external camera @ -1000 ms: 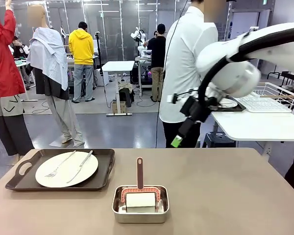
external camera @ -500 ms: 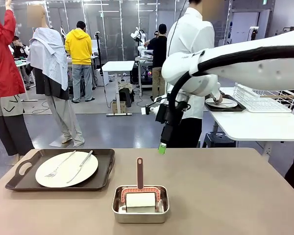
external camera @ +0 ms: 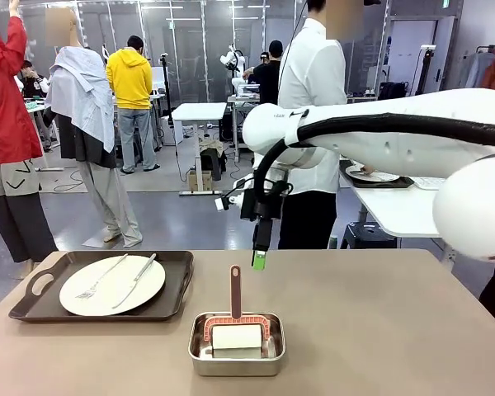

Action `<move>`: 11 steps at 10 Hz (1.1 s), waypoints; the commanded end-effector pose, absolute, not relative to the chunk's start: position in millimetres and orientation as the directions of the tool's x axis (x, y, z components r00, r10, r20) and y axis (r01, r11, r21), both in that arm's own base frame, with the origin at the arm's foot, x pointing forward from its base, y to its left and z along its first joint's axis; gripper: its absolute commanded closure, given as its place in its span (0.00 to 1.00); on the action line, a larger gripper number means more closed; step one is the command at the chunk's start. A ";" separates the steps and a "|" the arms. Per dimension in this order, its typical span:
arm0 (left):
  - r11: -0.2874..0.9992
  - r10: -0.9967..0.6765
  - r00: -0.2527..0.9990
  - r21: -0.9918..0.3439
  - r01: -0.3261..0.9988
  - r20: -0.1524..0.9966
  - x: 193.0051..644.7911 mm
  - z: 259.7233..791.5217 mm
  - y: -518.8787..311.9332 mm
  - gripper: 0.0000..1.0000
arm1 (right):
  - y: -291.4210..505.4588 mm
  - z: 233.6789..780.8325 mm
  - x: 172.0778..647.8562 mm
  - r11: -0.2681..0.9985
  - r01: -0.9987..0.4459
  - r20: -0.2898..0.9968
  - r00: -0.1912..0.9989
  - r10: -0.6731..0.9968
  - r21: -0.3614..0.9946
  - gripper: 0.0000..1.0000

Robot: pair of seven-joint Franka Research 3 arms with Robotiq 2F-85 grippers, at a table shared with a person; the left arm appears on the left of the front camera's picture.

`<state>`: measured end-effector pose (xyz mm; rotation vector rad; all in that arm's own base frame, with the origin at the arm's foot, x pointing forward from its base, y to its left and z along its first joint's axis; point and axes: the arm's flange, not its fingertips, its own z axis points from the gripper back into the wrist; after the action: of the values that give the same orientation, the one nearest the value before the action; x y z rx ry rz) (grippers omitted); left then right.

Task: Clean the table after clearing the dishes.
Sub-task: When the left (or right) Handle tray is removed, use the left hand (or right hand) to clean the left (or right) side of the table with the Lint Roller.

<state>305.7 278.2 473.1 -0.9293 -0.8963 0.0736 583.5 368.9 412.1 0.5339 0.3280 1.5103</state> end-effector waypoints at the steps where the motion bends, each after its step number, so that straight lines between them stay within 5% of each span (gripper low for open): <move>1: 0.626 0.410 0.649 -0.715 0.311 0.641 303.7 475.4 281.2 0.00 | 394.0 416.7 587.0 0.001 -0.849 0.061 0.039 0.997 0.529 0.00; 4: 0.626 0.410 0.649 -0.715 0.311 0.641 303.7 475.4 281.2 0.00 | 419.4 398.9 567.2 0.053 -0.887 -0.023 0.048 0.999 0.459 0.00; 10: 0.626 0.410 0.649 -0.715 0.311 0.641 303.7 475.4 281.2 0.00 | 439.3 383.9 562.6 0.042 -0.843 -0.056 0.015 0.998 0.536 0.00; 11: 0.626 0.410 0.649 -0.715 0.311 0.641 303.7 475.4 281.2 0.00 | 438.0 384.1 562.7 0.047 -0.846 -0.063 0.016 0.998 0.530 0.28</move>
<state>305.7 278.2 473.1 -0.9293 -0.8963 0.0737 554.0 426.1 374.3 0.4113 0.4606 1.5035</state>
